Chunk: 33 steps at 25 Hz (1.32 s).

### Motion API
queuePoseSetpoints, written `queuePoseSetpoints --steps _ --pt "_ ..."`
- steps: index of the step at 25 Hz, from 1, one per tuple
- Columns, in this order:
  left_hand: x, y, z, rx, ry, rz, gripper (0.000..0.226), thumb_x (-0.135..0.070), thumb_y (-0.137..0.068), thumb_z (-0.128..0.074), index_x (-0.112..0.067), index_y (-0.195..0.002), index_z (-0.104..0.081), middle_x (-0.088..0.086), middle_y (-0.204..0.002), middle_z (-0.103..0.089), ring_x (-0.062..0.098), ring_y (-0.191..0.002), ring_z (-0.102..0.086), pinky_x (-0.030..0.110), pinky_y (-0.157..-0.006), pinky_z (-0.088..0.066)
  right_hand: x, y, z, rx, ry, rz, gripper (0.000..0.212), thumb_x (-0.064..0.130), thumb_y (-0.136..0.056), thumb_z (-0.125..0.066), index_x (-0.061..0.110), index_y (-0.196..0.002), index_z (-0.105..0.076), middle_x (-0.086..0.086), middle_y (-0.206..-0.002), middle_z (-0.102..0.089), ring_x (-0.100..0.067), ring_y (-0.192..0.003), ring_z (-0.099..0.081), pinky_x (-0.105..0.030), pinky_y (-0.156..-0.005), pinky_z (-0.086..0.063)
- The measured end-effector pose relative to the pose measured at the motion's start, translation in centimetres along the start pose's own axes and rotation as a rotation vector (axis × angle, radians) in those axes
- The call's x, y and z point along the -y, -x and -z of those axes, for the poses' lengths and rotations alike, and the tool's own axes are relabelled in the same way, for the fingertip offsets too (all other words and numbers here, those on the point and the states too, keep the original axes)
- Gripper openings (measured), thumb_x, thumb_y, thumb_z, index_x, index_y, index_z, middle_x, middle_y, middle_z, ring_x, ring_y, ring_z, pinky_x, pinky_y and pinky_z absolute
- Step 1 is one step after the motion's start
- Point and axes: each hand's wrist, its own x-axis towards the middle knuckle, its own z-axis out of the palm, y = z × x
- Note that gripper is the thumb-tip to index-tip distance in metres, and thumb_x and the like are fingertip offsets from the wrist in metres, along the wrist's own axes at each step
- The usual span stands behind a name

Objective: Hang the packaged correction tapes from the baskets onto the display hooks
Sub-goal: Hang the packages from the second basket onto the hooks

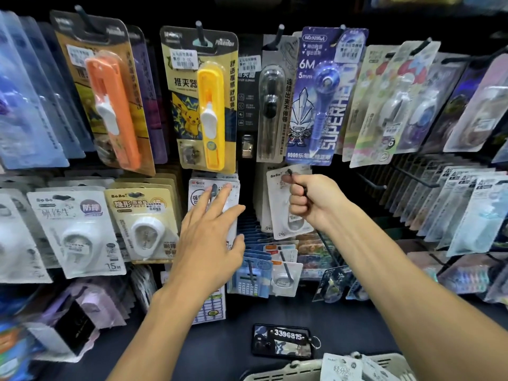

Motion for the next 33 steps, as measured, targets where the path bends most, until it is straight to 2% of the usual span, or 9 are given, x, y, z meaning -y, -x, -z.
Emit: queuePoseSetpoints --steps 6,10,14,18,23,25,27,30,33 --pt "0.0 0.0 0.2 0.015 -0.004 -0.002 0.052 -0.033 -0.097 -0.061 -0.034 -0.148 -0.049 -0.016 -0.171 -0.009 0.012 -0.158 0.003 0.04 -0.127 -0.008 -0.3 -0.6 -1.3 0.09 0.001 0.0 0.019 0.009 -0.106 -0.036 0.006 -0.091 -0.048 0.006 -0.039 -0.034 -0.005 -0.027 -0.023 -0.016 -0.029 -0.016" --pt "0.4 0.3 0.2 0.015 0.012 -0.021 0.052 -0.031 -0.096 -0.062 -0.032 -0.147 -0.051 -0.015 -0.171 -0.01 0.013 -0.158 0.002 0.04 -0.127 -0.008 -1.7 -0.5 -2.2 0.008 0.089 0.046 0.024 0.008 -0.103 -0.044 0.004 -0.125 -0.051 0.004 -0.039 -0.035 -0.006 -0.026 -0.024 -0.014 -0.032 -0.016" --pt "0.0 1.2 0.3 -0.004 -0.025 -0.017 0.05 -0.029 -0.096 -0.062 -0.028 -0.146 -0.054 -0.01 -0.171 -0.015 0.015 -0.158 -0.002 0.037 -0.127 -0.007 -1.9 -0.1 -1.2 0.063 0.084 -0.001 0.028 0.017 -0.105 -0.043 0.005 -0.082 -0.056 0.002 -0.044 -0.04 -0.008 -0.032 -0.027 -0.016 -0.034 -0.017" --pt "-1.9 3.7 -1.3 -0.104 -0.076 0.087 0.051 -0.022 -0.093 -0.064 -0.015 -0.143 -0.057 0.008 -0.167 -0.029 0.035 -0.154 -0.018 0.049 -0.125 -0.017 -8.7 3.2 5.0 0.01 0.415 0.015 0.022 0.019 -0.101 -0.049 0.01 -0.108 -0.068 0.0 -0.054 -0.056 -0.012 -0.039 -0.041 -0.02 -0.038 -0.028" --pt "-5.1 10.8 -11.2 0.464 -0.025 0.006 0.045 -0.024 -0.093 -0.06 -0.02 -0.138 -0.057 0.008 -0.14 -0.056 0.034 -0.13 -0.05 0.047 -0.106 -0.044 -24.6 12.7 18.8 -0.041 0.985 -0.445 0.011 0.017 -0.097 -0.06 0.013 -0.103 -0.069 -0.011 -0.093 -0.071 -0.02 -0.07 -0.064 -0.026 -0.06 -0.044" --pt "-5.0 14.6 -15.2 0.853 -0.047 -0.046 0.043 -0.023 -0.094 -0.06 -0.026 -0.136 -0.059 0.004 -0.132 -0.063 0.03 -0.123 -0.058 0.041 -0.097 -0.05 -27.8 14.5 22.0 -0.014 1.415 -0.412 0.031 0.025 -0.095 -0.062 0.016 -0.124 -0.064 -0.006 -0.123 -0.068 -0.024 -0.107 -0.065 -0.03 -0.085 -0.049" --pt "-4.1 18.0 -18.2 1.112 -0.068 -0.022 0.041 -0.021 -0.094 -0.063 -0.026 -0.135 -0.06 0.003 -0.128 -0.065 0.026 -0.118 -0.061 0.034 -0.09 -0.05 -28.9 15.6 23.2 0.012 1.587 -0.357 0.048 0.039 -0.092 -0.064 0.022 -0.135 -0.054 -0.001 -0.13 -0.065 -0.025 -0.117 -0.06 -0.036 -0.096 -0.046" --pt "-3.6 21.3 -21.0 1.229 -0.111 0.019 0.046 -0.019 -0.092 -0.066 -0.023 -0.137 -0.058 0.006 -0.13 -0.064 0.026 -0.116 -0.06 0.035 -0.091 -0.05 -29.5 16.5 24.5 0.139 1.701 -0.448 0.054 0.052 -0.087 -0.066 0.024 -0.13 -0.052 -0.002 -0.122 -0.066 -0.026 -0.111 -0.062 -0.037 -0.088 -0.044" --pt "-4.7 23.2 -23.1 1.15 -0.137 0.015 0.09 -0.022 -0.088 -0.07 -0.024 -0.161 -0.018 0.009 -0.152 -0.046 0.031 -0.135 -0.047 0.043 -0.105 -0.044 -30.6 17.1 24.5 0.229 1.477 -0.531 0.038 0.035 -0.091 -0.069 0.009 -0.118 -0.063 -0.009 -0.117 -0.063 -0.027 -0.11 -0.059 -0.033 -0.085 -0.044"
